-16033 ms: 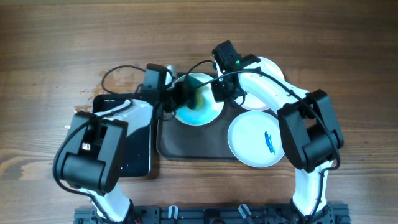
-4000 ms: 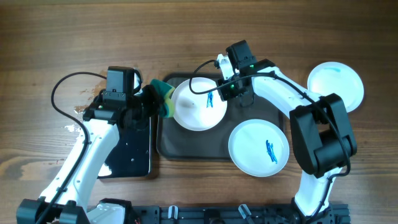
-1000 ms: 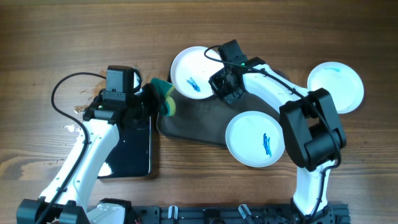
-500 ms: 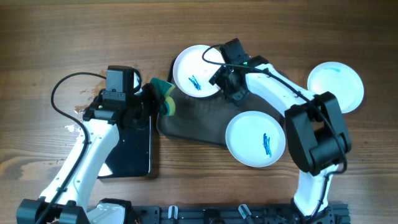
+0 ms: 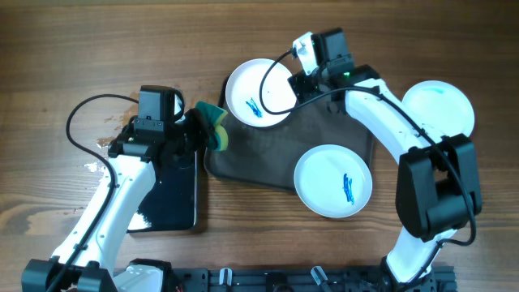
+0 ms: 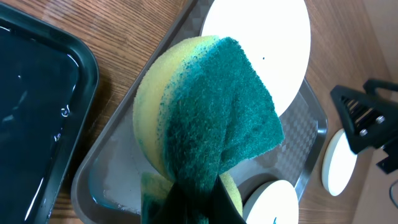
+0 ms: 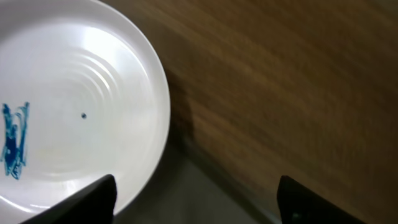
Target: Clean dirty plates on tray and stack at the side
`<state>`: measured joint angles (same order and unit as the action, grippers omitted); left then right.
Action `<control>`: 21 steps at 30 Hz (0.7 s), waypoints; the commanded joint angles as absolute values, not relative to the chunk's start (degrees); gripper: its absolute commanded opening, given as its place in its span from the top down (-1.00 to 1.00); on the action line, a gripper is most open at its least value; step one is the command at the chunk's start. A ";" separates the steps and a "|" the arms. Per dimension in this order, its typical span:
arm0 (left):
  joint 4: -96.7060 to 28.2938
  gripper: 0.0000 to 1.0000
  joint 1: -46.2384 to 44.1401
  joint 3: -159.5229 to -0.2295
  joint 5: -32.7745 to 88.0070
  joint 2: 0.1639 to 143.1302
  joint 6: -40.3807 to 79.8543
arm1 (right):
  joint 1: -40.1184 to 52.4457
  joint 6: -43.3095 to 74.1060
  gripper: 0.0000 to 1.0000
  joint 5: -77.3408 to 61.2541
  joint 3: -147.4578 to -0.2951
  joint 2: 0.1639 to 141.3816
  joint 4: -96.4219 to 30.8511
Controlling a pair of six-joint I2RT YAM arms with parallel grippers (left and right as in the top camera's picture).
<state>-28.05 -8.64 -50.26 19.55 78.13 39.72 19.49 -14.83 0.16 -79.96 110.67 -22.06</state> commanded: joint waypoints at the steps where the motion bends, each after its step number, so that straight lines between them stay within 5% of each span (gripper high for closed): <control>1: -27.83 0.92 -8.91 -51.44 19.40 78.46 39.44 | 19.88 -16.27 -0.64 -7.46 -79.83 114.89 -20.80; 10: -27.83 0.92 -8.91 -51.44 19.42 78.46 39.44 | 20.95 -7.40 -0.64 -10.59 -79.83 120.55 -17.63; 21: -27.88 0.92 -8.91 -51.44 19.46 78.46 39.46 | 20.95 -2.44 0.39 -12.93 -79.83 120.55 -15.75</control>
